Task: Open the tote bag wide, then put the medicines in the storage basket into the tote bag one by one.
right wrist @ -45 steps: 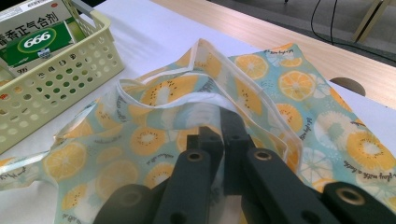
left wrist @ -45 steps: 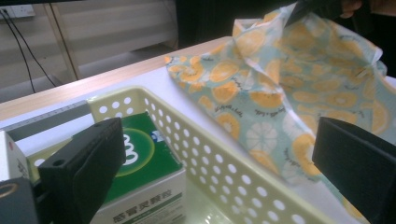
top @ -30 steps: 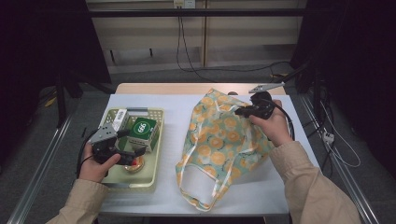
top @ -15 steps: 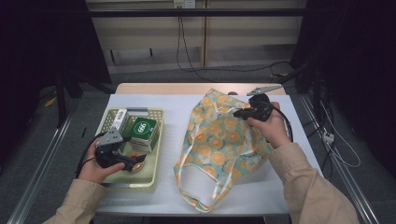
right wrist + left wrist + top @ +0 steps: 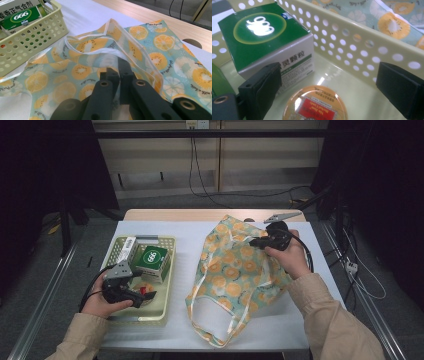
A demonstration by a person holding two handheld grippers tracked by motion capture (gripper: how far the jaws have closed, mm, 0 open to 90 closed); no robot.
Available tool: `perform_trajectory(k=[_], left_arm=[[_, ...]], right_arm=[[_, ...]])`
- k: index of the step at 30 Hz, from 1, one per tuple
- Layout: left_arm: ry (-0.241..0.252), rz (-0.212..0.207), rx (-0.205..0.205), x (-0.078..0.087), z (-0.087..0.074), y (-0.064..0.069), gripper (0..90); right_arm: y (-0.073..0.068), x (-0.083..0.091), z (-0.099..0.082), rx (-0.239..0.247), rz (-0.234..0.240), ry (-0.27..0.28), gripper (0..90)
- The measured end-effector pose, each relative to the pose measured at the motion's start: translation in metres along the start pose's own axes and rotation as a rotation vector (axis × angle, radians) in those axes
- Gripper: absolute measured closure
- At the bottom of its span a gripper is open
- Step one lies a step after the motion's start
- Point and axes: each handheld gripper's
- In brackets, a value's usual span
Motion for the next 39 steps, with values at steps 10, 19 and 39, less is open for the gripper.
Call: perform_trajectory(k=[10,19,39], left_arm=[[-0.135,-0.03,0.049,-0.008,-0.012,-0.001,7.1],[-0.157,-0.017,0.029,-0.011,-0.015,-0.002,6.8],[-0.256,0.027,0.043,-0.016,-0.02,-0.006,8.4]], right_arm=[[0.0,-0.001,-0.001,-0.003,0.002,0.0,89.8],[-0.001,-0.003,-0.002,-0.002,0.003,-0.002,89.8],[-0.001,-0.005,-0.003,-0.001,0.007,-0.004,89.8]])
Point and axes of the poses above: each handheld gripper's, and its own axes: x roughly backward along the jaws, z roughly out of its top, y roughly to its right, and after that the axes turned 15 degrees about y, right-handed
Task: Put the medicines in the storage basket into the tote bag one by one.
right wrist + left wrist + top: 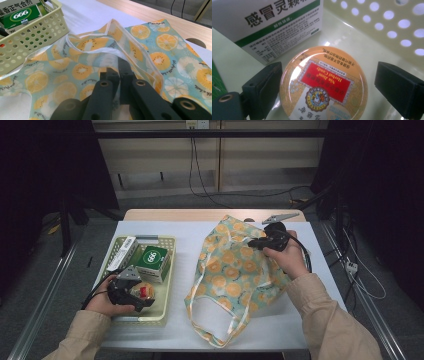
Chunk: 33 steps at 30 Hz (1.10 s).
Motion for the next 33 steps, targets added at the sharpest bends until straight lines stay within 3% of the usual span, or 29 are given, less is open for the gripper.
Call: perform_trajectory(k=[4,9,10,15,18,24,29,33], left_arm=[[-0.012,-0.01,0.014,-0.001,-0.001,0.0,14.9],[-0.039,0.008,-0.005,-0.002,-0.001,0.0,19.8],[-0.044,-0.012,-0.002,-0.002,-0.001,-0.001,20.0],[-0.054,0.025,0.013,-0.003,0.002,0.0,20.4],[-0.025,0.014,0.044,-0.001,0.008,0.0,20.4],[0.019,-0.002,0.05,0.005,0.022,0.002,20.5],[0.037,-0.023,0.08,0.011,0.035,0.007,20.4],[0.065,-0.03,0.069,0.019,0.052,0.012,20.5]], right_arm=[[0.0,0.001,0.0,0.003,0.001,0.003,89.8],[0.0,0.004,0.0,0.004,-0.001,0.009,89.7],[0.0,0.004,0.0,0.005,-0.001,0.009,89.8],[0.001,0.005,0.0,0.0,-0.002,0.016,89.8],[0.0,0.006,0.0,0.002,-0.002,0.017,89.8],[-0.001,0.007,0.0,0.004,0.0,0.019,89.8],[-0.001,0.005,-0.001,0.0,0.002,0.018,89.8],[-0.002,0.005,-0.001,0.004,0.002,0.017,89.8]])
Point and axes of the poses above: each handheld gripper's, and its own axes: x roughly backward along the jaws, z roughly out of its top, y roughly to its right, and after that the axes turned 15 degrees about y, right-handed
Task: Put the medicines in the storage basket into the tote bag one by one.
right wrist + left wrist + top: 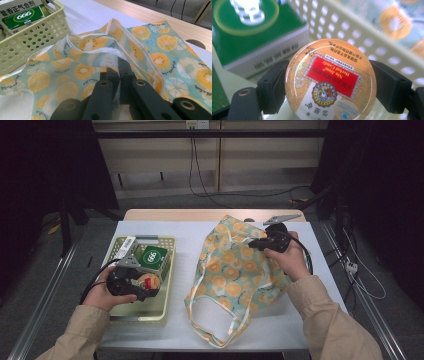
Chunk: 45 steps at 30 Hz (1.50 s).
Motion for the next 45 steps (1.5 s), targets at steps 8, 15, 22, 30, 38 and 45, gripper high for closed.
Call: perform_trajectory(k=[8,15,22,30,38,45], left_arm=[[0.064,-0.029,-0.029,-0.001,0.046,0.029,20.5],[0.079,-0.089,-0.061,-0.03,0.076,0.064,20.5],[0.075,-0.145,-0.092,-0.07,0.088,0.09,20.4],[0.06,-0.188,-0.103,-0.113,0.092,0.107,20.4],[0.038,-0.185,-0.099,-0.141,0.097,0.112,20.5],[0.012,-0.166,-0.086,-0.164,0.1,0.111,20.5]], right_arm=[[-0.001,-0.003,0.001,-0.004,-0.01,0.008,89.8],[-0.002,-0.001,0.007,-0.001,-0.015,0.022,89.8],[-0.004,-0.001,0.01,-0.002,-0.008,0.028,89.8],[-0.003,0.001,0.015,-0.008,-0.009,0.046,89.8],[-0.003,0.001,0.014,-0.008,0.0,0.044,89.8],[-0.004,0.0,0.014,-0.011,0.007,0.046,89.8]])
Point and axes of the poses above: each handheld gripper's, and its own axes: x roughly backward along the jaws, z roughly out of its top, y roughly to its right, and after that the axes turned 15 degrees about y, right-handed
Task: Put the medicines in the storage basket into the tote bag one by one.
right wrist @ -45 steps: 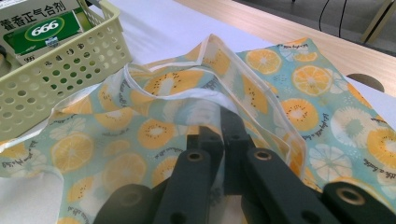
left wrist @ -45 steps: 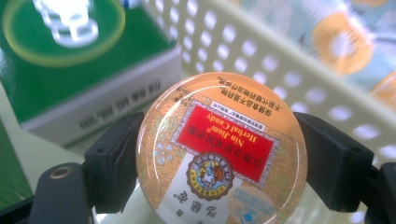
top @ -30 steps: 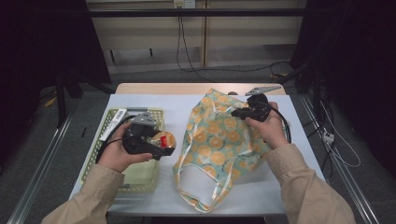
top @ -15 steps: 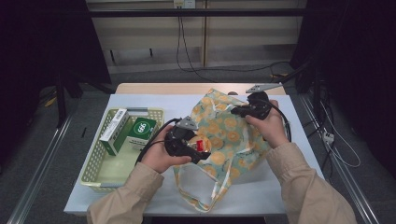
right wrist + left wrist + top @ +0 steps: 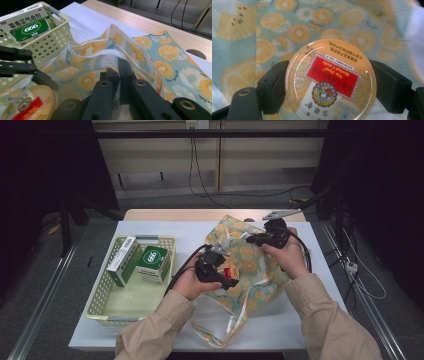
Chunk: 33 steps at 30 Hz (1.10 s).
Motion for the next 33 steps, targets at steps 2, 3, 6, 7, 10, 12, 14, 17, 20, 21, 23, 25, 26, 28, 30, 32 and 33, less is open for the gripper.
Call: perform_trajectory(k=[2,3,6,7,10,12,14,17,20,21,23,25,26,28,30,32,33], left_arm=[[0.006,-0.001,0.022,-0.007,-0.001,-0.002,20.5],[-0.003,0.011,0.017,-0.011,-0.002,-0.003,20.5],[0.002,0.018,0.016,-0.019,-0.004,-0.009,20.5],[0.007,0.018,0.032,-0.022,-0.004,-0.011,20.6],[0.013,0.036,0.052,-0.03,-0.006,-0.017,20.5],[0.013,0.05,0.064,-0.035,-0.006,-0.022,20.6],[0.018,0.07,0.065,-0.04,-0.004,-0.028,20.5],[0.035,0.098,0.082,-0.047,-0.001,-0.041,20.6],[0.043,0.13,0.086,-0.054,0.003,-0.053,20.6],[0.055,0.136,0.091,-0.057,0.003,-0.056,20.6],[0.065,0.154,0.097,-0.062,0.006,-0.062,20.5],[0.071,0.173,0.104,-0.067,0.008,-0.066,20.5],[0.087,0.184,0.108,-0.071,0.008,-0.067,20.5],[0.108,0.203,0.117,-0.076,0.01,-0.069,20.5],[0.152,0.189,0.13,-0.083,0.009,-0.071,20.0],[0.157,0.204,0.133,-0.086,0.008,-0.071,16.5],[0.147,0.202,0.134,-0.086,0.008,-0.07,12.1]], right_arm=[[0.0,0.0,-0.001,-0.002,-0.001,0.0,89.8],[0.001,0.0,-0.001,-0.003,0.001,0.001,89.8],[0.001,0.0,-0.002,-0.004,-0.001,-0.004,89.8],[0.001,0.0,-0.003,-0.005,0.0,-0.004,89.8],[0.002,-0.001,-0.005,-0.01,-0.001,-0.006,89.8],[0.002,-0.003,-0.006,-0.007,-0.001,-0.011,89.8],[0.003,-0.004,-0.006,-0.011,0.002,-0.012,89.8],[0.005,-0.008,-0.007,-0.021,-0.003,-0.016,89.8],[0.008,-0.01,-0.009,-0.032,-0.008,-0.017,89.8],[0.009,-0.011,-0.009,-0.036,-0.008,-0.015,89.8],[0.01,-0.012,-0.009,-0.048,-0.007,-0.011,89.8],[0.012,-0.013,-0.01,-0.055,-0.008,-0.004,89.8],[0.012,-0.014,-0.01,-0.06,-0.006,-0.002,89.8],[0.013,-0.014,-0.01,-0.066,-0.009,0.001,89.8],[0.013,-0.014,-0.01,-0.069,-0.01,0.003,89.8],[0.014,-0.014,-0.009,-0.067,-0.021,0.0,89.8],[0.014,-0.013,-0.009,-0.065,-0.025,-0.001,89.8]])
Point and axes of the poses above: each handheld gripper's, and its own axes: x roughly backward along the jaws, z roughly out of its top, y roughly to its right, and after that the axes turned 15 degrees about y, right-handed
